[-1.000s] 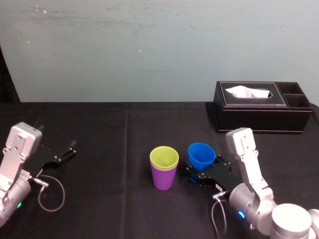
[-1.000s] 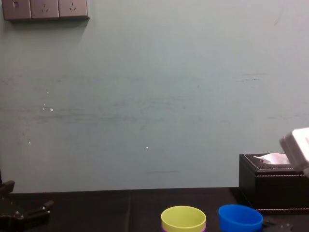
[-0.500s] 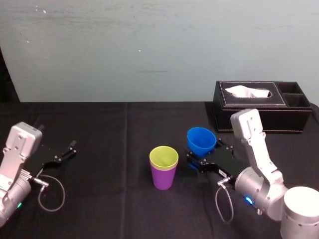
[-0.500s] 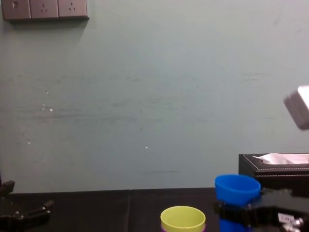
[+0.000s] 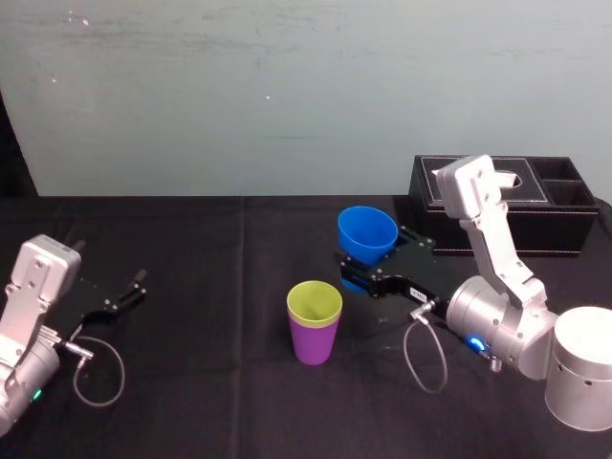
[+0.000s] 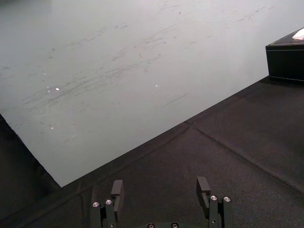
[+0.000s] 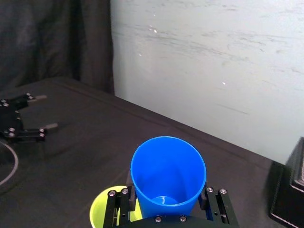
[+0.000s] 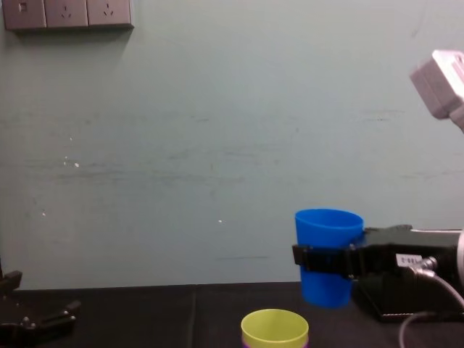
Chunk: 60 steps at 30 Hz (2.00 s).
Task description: Stack the three plastic cups sequentially using one hand.
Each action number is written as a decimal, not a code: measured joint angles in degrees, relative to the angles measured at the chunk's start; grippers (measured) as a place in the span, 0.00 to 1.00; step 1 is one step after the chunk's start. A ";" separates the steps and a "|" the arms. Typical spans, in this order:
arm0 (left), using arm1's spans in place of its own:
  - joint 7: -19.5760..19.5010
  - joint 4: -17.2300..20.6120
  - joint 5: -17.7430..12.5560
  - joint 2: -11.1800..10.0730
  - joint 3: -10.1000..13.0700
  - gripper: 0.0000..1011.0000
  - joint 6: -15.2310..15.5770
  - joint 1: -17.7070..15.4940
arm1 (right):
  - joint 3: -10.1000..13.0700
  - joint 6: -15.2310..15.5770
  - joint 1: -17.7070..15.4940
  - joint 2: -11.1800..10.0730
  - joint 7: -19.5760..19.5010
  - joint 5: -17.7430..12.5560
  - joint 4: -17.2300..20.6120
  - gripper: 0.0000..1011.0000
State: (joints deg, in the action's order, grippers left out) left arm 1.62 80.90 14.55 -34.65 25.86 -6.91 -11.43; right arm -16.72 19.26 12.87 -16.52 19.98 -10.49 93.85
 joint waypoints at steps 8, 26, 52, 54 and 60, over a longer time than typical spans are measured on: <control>0.00 0.00 0.00 0.00 0.00 0.99 0.00 0.00 | -1.28 1.51 0.93 -0.82 0.98 -1.42 1.73 0.72; 0.00 0.00 0.00 0.00 0.00 0.99 0.00 0.00 | -5.77 3.44 2.81 -2.64 2.61 -3.14 1.52 0.72; 0.00 0.00 0.00 0.00 0.00 0.99 0.00 0.00 | -9.20 1.83 5.49 -2.61 2.15 -5.16 -3.60 0.72; 0.00 0.00 0.00 0.00 0.00 0.99 0.00 0.00 | -9.42 1.71 5.57 -2.57 2.03 -5.18 -3.82 0.72; 0.00 0.00 0.00 0.00 0.00 0.99 0.00 0.00 | -9.99 1.32 5.74 -2.47 1.76 -4.97 -4.31 0.72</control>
State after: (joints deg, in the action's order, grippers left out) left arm 1.62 80.90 14.55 -34.65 25.86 -6.91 -11.43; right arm -26.71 20.58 18.60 -19.00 21.74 -15.46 89.54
